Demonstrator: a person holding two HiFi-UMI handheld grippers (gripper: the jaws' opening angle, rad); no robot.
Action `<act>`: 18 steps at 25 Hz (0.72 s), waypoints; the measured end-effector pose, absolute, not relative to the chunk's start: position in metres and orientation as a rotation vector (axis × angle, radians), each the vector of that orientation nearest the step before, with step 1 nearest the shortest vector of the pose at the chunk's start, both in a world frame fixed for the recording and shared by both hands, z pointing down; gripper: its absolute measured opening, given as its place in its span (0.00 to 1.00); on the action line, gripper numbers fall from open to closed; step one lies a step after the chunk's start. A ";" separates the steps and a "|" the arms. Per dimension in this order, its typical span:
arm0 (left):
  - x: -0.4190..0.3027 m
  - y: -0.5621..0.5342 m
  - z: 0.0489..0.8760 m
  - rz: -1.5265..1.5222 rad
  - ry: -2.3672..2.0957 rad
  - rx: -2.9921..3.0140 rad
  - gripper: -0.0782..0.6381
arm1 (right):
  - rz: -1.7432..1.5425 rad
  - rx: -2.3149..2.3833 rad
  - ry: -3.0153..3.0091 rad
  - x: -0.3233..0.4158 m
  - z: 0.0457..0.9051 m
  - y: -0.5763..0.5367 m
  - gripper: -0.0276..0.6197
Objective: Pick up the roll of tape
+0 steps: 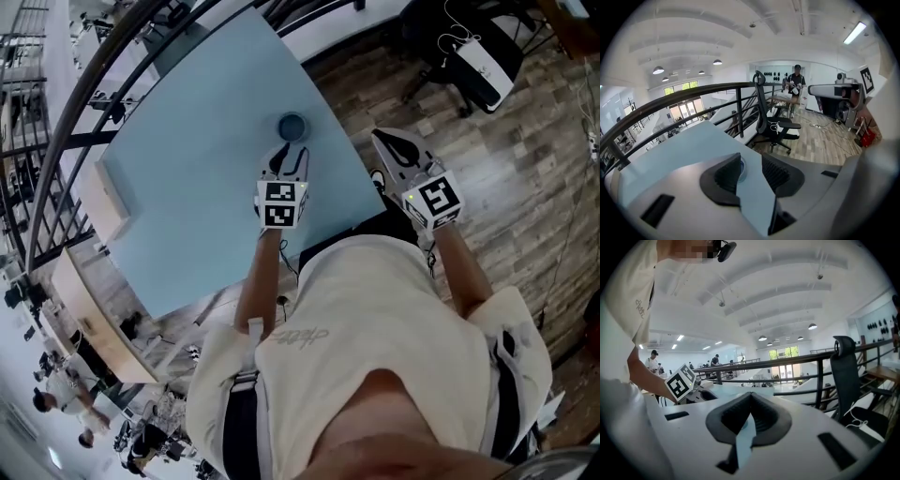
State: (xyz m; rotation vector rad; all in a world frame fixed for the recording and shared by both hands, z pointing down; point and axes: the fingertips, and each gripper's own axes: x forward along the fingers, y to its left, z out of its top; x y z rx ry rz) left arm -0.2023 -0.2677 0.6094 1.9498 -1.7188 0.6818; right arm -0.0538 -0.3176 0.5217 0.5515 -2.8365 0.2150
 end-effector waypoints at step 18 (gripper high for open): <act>-0.206 -0.314 0.696 0.843 -1.643 1.740 0.32 | 0.297 0.412 -2.768 -0.031 0.578 -0.372 0.05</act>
